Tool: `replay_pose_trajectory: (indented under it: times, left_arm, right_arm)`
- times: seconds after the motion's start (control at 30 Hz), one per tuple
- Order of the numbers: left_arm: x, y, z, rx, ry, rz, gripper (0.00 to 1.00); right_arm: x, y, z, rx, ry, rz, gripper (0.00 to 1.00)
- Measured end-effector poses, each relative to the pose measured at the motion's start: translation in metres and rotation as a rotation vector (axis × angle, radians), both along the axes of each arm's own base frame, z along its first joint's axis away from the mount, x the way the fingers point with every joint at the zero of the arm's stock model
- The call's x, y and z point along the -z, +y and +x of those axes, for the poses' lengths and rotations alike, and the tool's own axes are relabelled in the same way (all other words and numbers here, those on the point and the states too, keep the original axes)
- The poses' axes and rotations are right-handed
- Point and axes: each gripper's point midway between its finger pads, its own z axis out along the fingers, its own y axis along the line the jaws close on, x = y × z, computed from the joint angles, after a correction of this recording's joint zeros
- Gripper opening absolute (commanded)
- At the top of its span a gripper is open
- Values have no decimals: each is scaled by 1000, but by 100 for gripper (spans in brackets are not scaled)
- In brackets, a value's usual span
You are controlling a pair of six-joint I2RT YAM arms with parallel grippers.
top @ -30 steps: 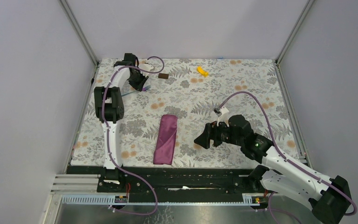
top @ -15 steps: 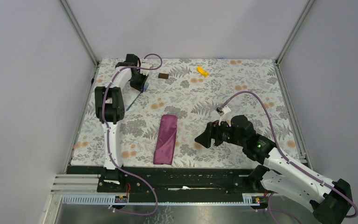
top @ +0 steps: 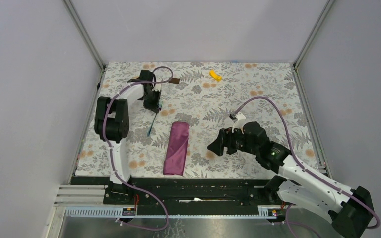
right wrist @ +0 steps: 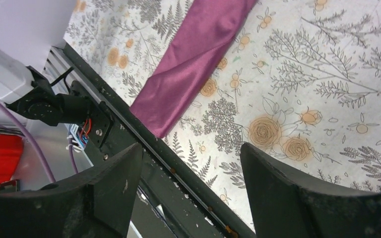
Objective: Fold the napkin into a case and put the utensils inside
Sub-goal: Insert the fork into the folded napkin.
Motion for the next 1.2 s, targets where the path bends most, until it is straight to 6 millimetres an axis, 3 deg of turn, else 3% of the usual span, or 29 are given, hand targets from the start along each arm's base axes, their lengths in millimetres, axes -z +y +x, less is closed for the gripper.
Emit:
replay_pose_trajectory:
  times: [0.13, 0.3, 0.43, 0.53, 0.63, 0.8, 1.03, 1.2]
  left_arm:
    - [-11, -2, -27, -113, 16, -8, 0]
    - [-71, -3, -56, -221, -95, -66, 0]
    - [-127, -20, -78, -258, -228, -156, 0]
    - [-149, -57, -104, -221, -282, -233, 0]
    - [-143, -99, -136, -151, -265, -278, 0]
    - [-126, -106, -145, -160, -269, -229, 0]
    - [-125, -113, -128, -183, -365, -203, 0]
    - [-110, -112, -127, -190, -394, -177, 0]
  right_arm:
    - [15, 1, 2, 13, 52, -33, 79]
    - [34, 8, 5, 25, 128, -54, 75]
    - [53, 18, 13, 31, 194, -59, 54]
    - [68, 29, 29, 43, 266, -25, 41]
    - [82, 48, 50, 34, 331, 24, 26]
    - [91, 92, 81, -40, 391, 113, 1]
    - [89, 124, 106, -103, 395, 193, 0]
    - [105, 129, 111, -105, 425, 192, 0]
